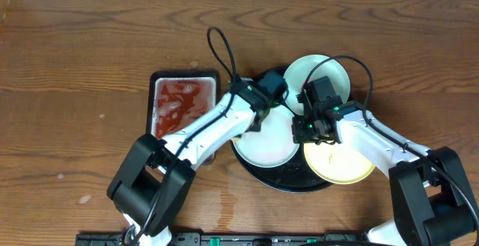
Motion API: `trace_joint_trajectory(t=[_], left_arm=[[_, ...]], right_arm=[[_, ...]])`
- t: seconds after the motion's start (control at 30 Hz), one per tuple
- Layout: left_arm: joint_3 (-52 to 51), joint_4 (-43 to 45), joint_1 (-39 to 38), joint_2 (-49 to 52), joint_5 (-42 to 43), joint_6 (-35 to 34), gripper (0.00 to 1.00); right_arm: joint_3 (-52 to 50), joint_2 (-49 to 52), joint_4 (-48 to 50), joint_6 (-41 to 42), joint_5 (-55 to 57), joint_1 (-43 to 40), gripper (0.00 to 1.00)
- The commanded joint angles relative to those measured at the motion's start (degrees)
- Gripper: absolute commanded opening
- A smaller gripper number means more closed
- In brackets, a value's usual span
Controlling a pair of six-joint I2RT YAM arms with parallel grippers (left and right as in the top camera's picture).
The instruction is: Clean dirty plates on tray and stack at the side
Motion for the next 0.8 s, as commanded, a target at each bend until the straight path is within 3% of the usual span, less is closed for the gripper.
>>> trace_joint_trajectory(t=[0.0, 0.17, 0.33, 0.6, 0.77], left_arm=[[4.7, -2.4, 0.8, -0.2, -0.4, 1.2, 0.08], [4.7, -7.3, 2.6, -5.2, 2.8, 1.8, 0.07], [4.6, -10.7, 10.9, -11.0, 7.9, 2.3, 0.07], [-0.8, -10.3, 29.0, -14.1, 24.2, 13.3, 0.08], [-7.2, -8.1, 33.0, -14.1, 25.3, 15.1, 0.16]], right_arm=[[0.0, 1.0, -0.8, -0.5, 2.0, 0.1, 0.01], [0.0, 1.0, -0.8, -0.5, 2.2, -0.1, 0.01], [0.0, 1.0, -0.7, -0.4, 2.3, -0.7, 0.01], [4.2, -1.0, -5.7, -0.5, 6.9, -0.7, 0.01], [8.4, -4.6, -11.1, -1.6, 16.0, 1.9, 0.01]])
